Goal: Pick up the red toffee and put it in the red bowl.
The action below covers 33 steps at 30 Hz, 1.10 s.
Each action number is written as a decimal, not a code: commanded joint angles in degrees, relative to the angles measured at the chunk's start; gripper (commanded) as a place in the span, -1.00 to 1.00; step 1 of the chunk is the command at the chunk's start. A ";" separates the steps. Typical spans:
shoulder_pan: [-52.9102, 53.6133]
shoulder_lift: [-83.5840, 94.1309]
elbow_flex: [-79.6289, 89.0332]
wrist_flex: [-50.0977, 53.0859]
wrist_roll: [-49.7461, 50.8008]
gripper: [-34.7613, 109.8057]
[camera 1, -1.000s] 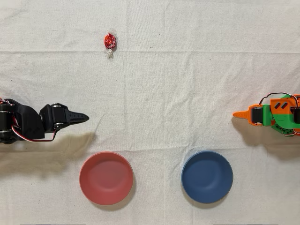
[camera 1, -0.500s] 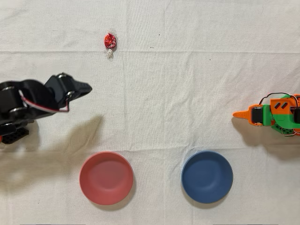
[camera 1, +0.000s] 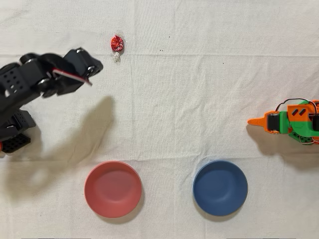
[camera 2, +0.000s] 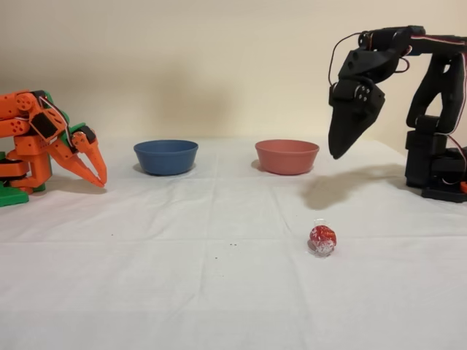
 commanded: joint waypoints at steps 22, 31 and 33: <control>-7.12 -18.11 -18.11 1.14 -4.83 -0.23; -9.76 -24.17 -19.95 0.62 -4.48 -0.13; -10.28 -25.49 -19.95 0.00 -4.22 -0.13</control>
